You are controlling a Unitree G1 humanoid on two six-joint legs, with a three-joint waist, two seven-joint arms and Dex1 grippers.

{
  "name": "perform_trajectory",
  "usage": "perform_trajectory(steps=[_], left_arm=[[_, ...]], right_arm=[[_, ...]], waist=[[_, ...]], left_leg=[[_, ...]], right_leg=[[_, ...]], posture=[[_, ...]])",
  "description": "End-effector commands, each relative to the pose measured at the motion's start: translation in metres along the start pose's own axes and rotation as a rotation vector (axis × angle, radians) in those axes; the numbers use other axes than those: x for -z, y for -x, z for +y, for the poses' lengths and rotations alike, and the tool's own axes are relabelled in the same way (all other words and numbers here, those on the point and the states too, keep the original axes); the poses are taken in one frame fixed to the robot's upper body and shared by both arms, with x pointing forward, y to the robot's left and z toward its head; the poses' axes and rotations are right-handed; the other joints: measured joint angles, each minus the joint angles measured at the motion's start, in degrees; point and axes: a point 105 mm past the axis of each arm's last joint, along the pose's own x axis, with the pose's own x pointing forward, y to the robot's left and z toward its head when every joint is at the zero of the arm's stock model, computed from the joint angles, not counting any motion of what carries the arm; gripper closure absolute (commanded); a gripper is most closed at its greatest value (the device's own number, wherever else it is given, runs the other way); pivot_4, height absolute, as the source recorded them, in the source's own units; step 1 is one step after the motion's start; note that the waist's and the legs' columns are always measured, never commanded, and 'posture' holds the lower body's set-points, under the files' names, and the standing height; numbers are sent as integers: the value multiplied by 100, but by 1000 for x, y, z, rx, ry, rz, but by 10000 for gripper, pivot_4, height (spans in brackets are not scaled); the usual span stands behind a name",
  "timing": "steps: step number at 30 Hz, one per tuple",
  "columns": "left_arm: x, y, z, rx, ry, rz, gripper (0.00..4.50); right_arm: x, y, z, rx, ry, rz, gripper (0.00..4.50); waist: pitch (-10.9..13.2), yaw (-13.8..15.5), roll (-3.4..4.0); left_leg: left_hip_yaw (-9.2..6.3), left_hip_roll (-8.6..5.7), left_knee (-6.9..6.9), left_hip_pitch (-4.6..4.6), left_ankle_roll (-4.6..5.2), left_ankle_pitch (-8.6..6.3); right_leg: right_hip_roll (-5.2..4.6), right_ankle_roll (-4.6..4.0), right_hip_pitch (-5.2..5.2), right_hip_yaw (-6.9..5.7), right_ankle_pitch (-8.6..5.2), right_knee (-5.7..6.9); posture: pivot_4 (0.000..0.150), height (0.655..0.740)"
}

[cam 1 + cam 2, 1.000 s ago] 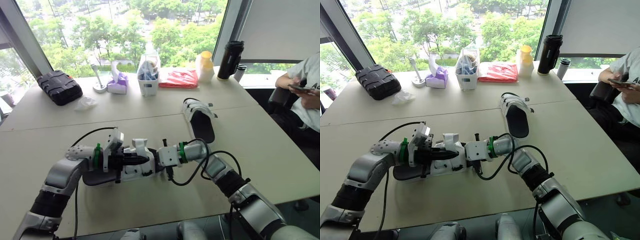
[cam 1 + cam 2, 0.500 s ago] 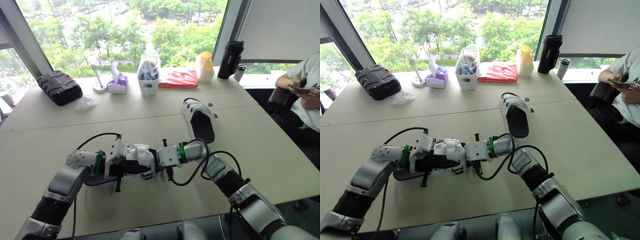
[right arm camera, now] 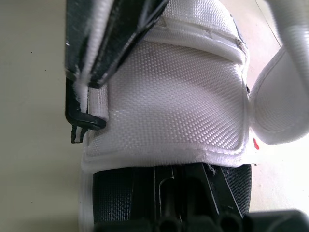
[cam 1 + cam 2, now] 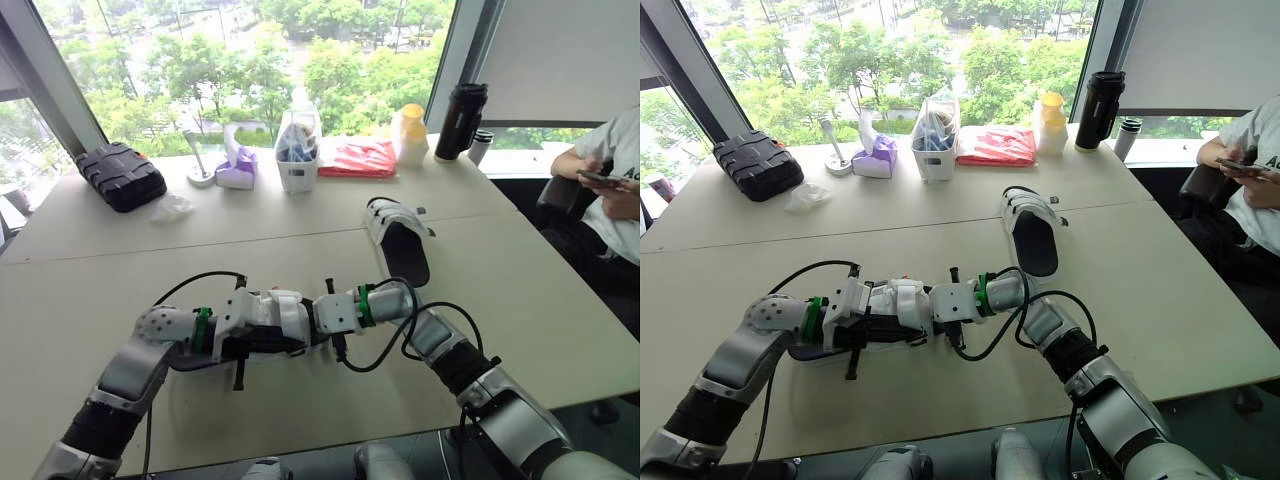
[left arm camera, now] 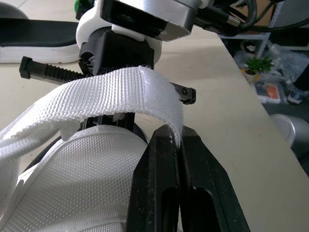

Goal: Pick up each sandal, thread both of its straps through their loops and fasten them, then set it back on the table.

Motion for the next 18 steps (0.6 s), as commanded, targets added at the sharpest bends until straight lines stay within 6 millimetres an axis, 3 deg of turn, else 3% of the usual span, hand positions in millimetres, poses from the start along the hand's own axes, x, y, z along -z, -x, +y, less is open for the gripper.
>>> perform_trajectory(steps=[1, 14, 18], left_arm=[[2, 3, 5, -38, 64, -2, 44512], [-10, 6, 7, -57, 266, -101, 44512], [-13, 6, 6, -55, 273, -106, 31535]], right_arm=[[24, -11, 34, -124, -76, 90, 45000], [25, -11, 34, -121, -77, 91, 45000], [24, -11, 33, -122, -76, 91, 45000]], waist=[[0, -1, 0], [0, -7, 0], [0, -6, 0]], left_leg=[[0, 0, 0, 0, 0, 0], [-3, 0, 0, 0, 0, 0], [-3, 0, 0, 0, 0, 0]], right_leg=[[0, 4, 0, 0, -2, 0], [0, 5, -1, -1, -2, 2], [0, 4, -1, -1, -2, 1]], posture=[[1500, 7400], [1500, 7400], [1500, 7400]])
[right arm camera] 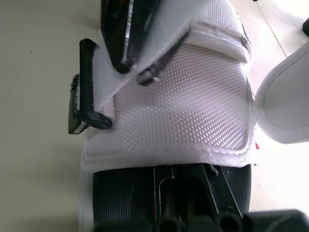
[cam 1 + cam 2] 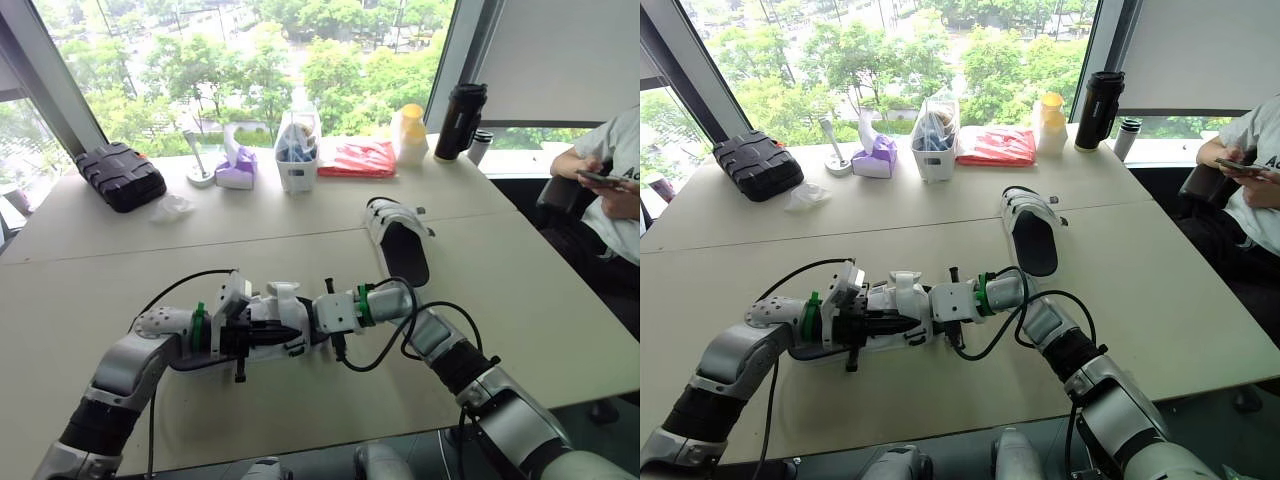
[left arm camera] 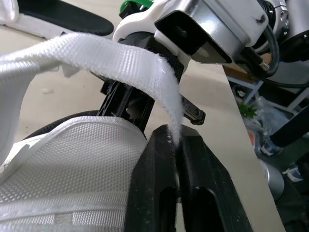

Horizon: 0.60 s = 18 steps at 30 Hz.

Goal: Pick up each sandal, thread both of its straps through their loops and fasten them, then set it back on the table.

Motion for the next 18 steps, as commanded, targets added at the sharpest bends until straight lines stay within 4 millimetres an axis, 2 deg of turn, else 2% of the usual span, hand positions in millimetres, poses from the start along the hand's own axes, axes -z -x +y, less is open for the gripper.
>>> perform_trajectory(steps=[1, 5, 9, 18], left_arm=[[-12, 1, -3, 3, -14, -36, 26750], [-15, 1, -4, 4, -6, -45, 26750], [-27, 1, 1, -30, 21, -118, 26750], [-27, 0, 1, -20, 47, -119, 26750]], right_arm=[[25, -10, 34, -122, -77, 92, 45000], [25, -10, 34, -122, -76, 93, 45000], [25, -10, 34, -123, -75, 92, 45000], [24, -11, 34, -122, -73, 92, 45000]], waist=[[0, 0, 0], [0, -1, 0], [0, 0, -1], [1, -1, -1]], left_leg=[[0, 0, 0, 0, 0, 0], [-1, 0, 0, 0, 0, 0], [-1, 0, 0, -1, 0, 0], [-1, 0, 0, -1, 0, 0]], right_leg=[[0, -1, 0, 0, 1, 0], [0, -2, 0, 0, 1, 0], [0, -2, 0, 0, 0, 0], [0, -3, -1, 0, 1, 0]], posture=[[1500, 7400], [1500, 7400], [1500, 7400], [1500, 7400]])
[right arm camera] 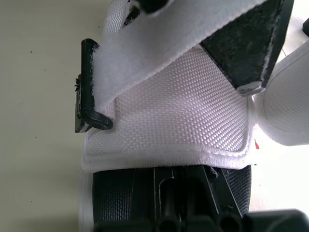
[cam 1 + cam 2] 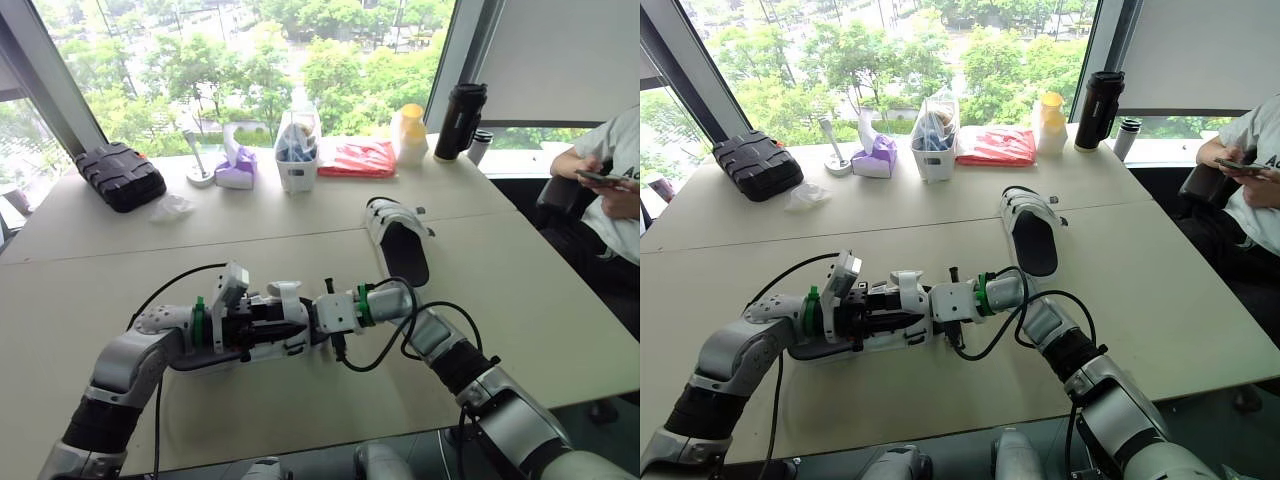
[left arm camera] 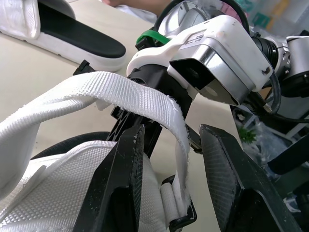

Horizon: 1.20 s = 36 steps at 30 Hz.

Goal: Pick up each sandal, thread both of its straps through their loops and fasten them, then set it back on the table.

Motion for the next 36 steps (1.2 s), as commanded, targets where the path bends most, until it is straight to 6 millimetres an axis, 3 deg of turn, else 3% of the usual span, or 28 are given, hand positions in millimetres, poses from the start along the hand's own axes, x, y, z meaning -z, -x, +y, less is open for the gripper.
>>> perform_trajectory(steps=[1, 4, 17, 28, 35, 36], left_arm=[[-13, 1, -2, 14, -21, -38, 32360], [-14, 1, -4, 25, 0, -50, 44729], [1, 3, -9, 28, -24, 24, 44729], [24, 7, -8, 29, -162, 138, 44729], [19, 6, -6, -7, -155, 105, 44729], [18, 7, -7, -5, -142, 103, 42267]], right_arm=[[25, -11, 34, -123, -73, 93, 45000], [25, -10, 34, -122, -73, 93, 45000], [25, -10, 34, -123, -75, 94, 45000], [24, -11, 34, -124, -73, 91, 45000], [25, -11, 35, -126, -73, 91, 45000], [25, -11, 35, -126, -73, 91, 45000]], waist=[[0, 0, 0], [0, 0, 0], [0, -3, 0], [0, -2, 0], [0, -3, 0], [0, -3, 0]], left_leg=[[0, 0, 0, 0, 0, 0], [0, 0, 0, 0, 0, 0], [1, 0, -1, 0, 0, 0], [2, 1, -2, 0, 0, 0], [1, 2, -2, 0, 0, 0], [1, 2, -2, 0, 0, 0]], right_leg=[[0, 0, 0, 0, 0, 0], [0, 1, 0, 0, -1, 0], [0, 0, -1, 1, -1, 0], [0, -5, -2, 1, 0, -1], [0, -1, -2, 1, -3, -1], [1, -1, -2, 1, -3, -1]], posture=[[1500, 7400], [1500, 7400], [1500, 7400], [1500, 7400], [1500, 7400], [1500, 7400]])
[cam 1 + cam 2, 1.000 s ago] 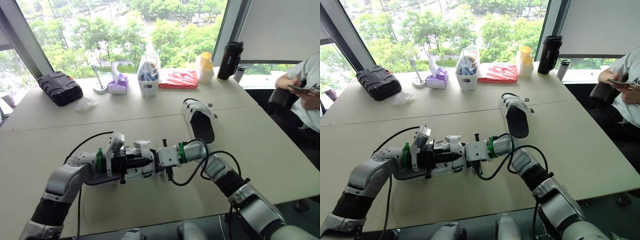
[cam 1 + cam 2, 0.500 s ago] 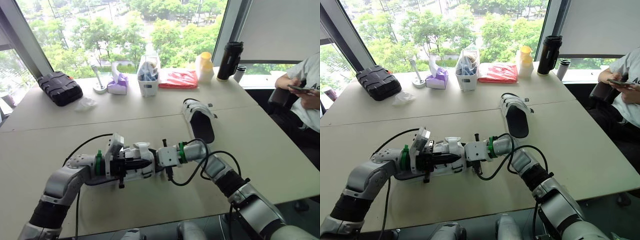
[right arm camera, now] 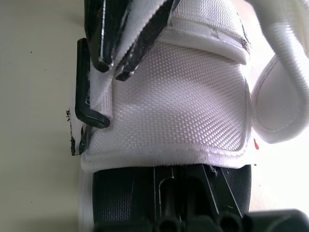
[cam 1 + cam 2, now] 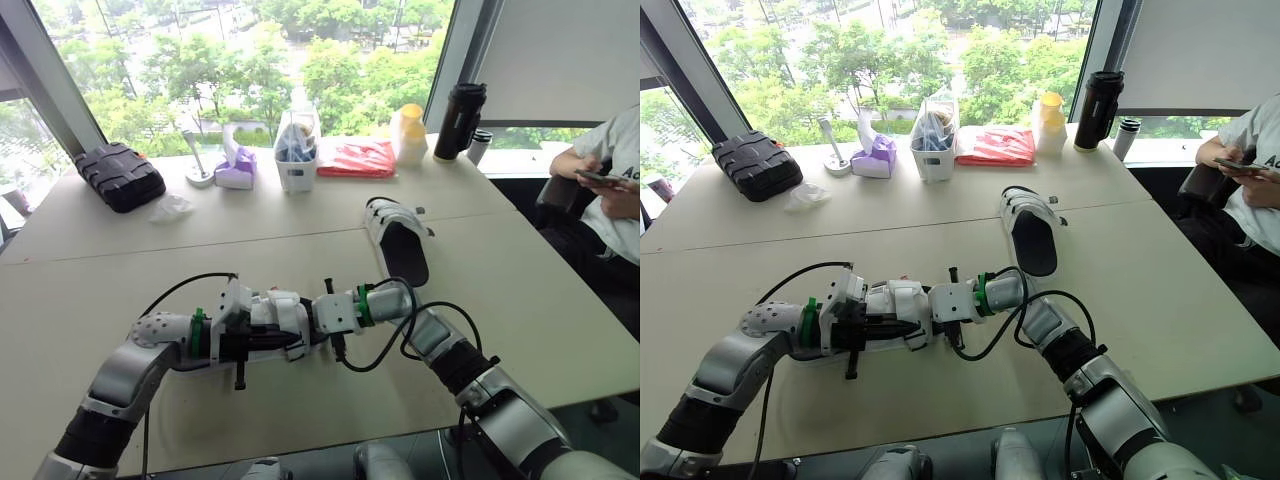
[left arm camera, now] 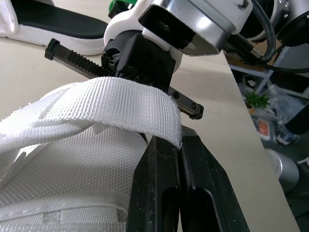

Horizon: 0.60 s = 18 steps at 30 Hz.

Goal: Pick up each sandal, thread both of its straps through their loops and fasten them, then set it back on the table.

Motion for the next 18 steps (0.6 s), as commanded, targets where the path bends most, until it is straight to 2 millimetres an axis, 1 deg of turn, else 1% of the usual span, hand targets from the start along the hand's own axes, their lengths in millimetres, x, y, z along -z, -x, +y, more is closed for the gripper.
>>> perform_trajectory(steps=[1, 2, 3, 6, 8, 9, 12, 17, 18], left_arm=[[-1, 3, -1, -17, 27, 3, 39275], [-3, 4, -1, -17, 26, 2, 36872], [-4, 4, -2, -18, 24, 1, 32124], [-17, 12, -2, -54, 14, -56, 16300], [-21, 14, -2, -65, 8, -69, 6493], [-26, 20, -5, -73, 9, -82, 1310], [-31, 32, -16, -85, 15, -95, 1310], [-23, 38, -36, -107, 32, -89, 1310], [-16, 39, -43, -106, 42, -74, 1310]], right_arm=[[25, -11, 35, -125, -75, 91, 45000], [24, -11, 35, -126, -75, 90, 45000], [24, -11, 35, -126, -75, 90, 45000], [24, -12, 34, -127, -73, 89, 45000], [24, -12, 34, -127, -72, 89, 45000], [24, -12, 34, -127, -72, 89, 45000], [24, -12, 35, -127, -73, 89, 45000], [25, -12, 35, -127, -72, 91, 45000], [25, -12, 35, -127, -71, 91, 45000]], waist=[[0, -1, 0], [0, -1, 0], [0, -1, 0], [0, -1, 0], [0, 3, 0], [0, -2, -1], [2, -23, -2], [2, -9, -3], [2, -7, -3]], left_leg=[[0, 0, 0, 0, 0, 0], [0, 0, 0, 0, 0, 0], [0, 0, 0, 0, 0, 0], [-1, 2, 0, 0, 0, 0], [-2, 3, 0, -1, 0, 0], [-3, 3, 1, -1, 0, 0], [1, 5, -4, 0, 0, 0], [1, 7, -5, -1, 0, 0], [1, 8, -6, -1, 0, 0]], right_leg=[[0, 0, 0, 0, 0, 0], [0, 0, 0, 0, 0, 0], [0, 0, 0, 0, 1, 0], [0, 0, 0, 0, 1, 0], [1, 0, 0, 0, 0, 1], [1, 1, 0, -1, -1, 1], [3, 1, -5, 1, -4, 0], [2, -7, -6, 2, -4, 1], [3, -6, -6, 2, -6, 1]], posture=[[1500, 7400], [1500, 7400], [1500, 7400], [1500, 7400], [1500, 7400], [1500, 7400], [1500, 7400], [1500, 7400], [1500, 7400]])
